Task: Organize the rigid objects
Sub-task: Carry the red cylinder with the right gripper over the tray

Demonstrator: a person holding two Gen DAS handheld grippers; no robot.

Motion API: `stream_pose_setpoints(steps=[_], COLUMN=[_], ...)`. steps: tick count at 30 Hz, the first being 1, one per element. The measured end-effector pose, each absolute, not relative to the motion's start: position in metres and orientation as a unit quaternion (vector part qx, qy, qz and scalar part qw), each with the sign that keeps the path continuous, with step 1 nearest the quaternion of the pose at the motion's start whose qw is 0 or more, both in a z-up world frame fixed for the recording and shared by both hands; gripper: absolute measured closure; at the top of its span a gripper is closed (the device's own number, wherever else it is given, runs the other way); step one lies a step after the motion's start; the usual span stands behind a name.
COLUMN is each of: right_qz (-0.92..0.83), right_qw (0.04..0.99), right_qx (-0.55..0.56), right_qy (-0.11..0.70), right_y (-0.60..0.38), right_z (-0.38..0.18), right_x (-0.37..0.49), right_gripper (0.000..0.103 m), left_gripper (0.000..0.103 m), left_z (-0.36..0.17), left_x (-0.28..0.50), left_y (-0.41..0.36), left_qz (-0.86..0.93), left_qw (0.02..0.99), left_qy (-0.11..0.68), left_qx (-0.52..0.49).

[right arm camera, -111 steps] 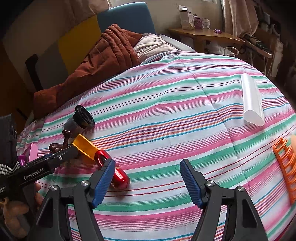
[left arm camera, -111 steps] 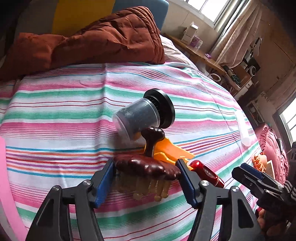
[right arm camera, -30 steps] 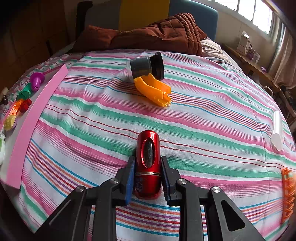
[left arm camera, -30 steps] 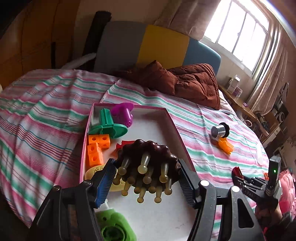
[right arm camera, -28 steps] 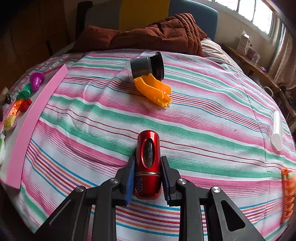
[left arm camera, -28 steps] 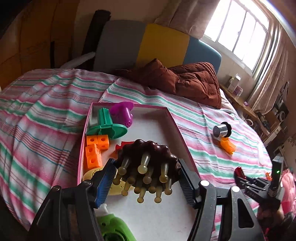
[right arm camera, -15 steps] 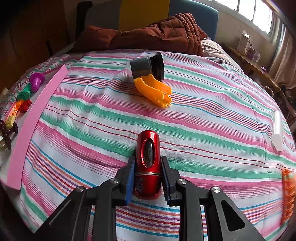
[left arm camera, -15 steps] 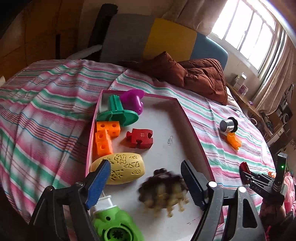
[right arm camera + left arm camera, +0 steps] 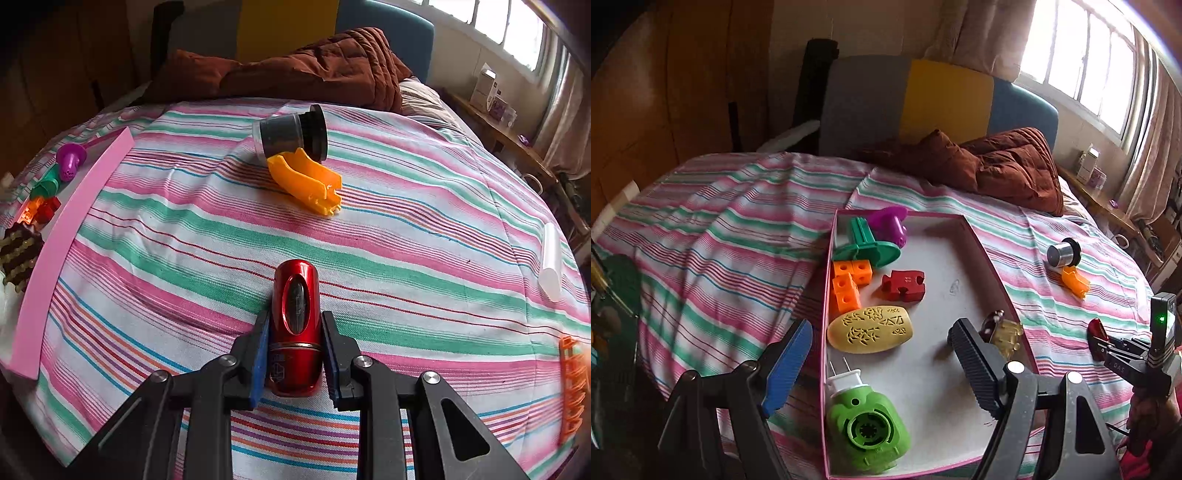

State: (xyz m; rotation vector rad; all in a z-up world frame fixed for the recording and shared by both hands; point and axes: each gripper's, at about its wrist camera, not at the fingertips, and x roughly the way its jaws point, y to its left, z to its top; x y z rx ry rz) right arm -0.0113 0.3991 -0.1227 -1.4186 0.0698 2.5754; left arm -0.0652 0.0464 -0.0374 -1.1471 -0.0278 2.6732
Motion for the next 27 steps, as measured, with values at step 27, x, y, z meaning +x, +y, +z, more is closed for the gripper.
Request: stream_pose_setpoints(steps=[27], right_qz=[0.868], right_qw=[0.114], right_qx=[-0.482], right_qy=[0.040], right_y=[0.383], right_z=[-0.119], right_x=[-0.011], right_gripper=[0.077], left_gripper=[0.023], left_z=[-0.023], left_x=[-0.042], left_y=[0.025], left_qz=[0.923], left_qw=[0.064], left_qy=[0.002], left_qx=[-0.379])
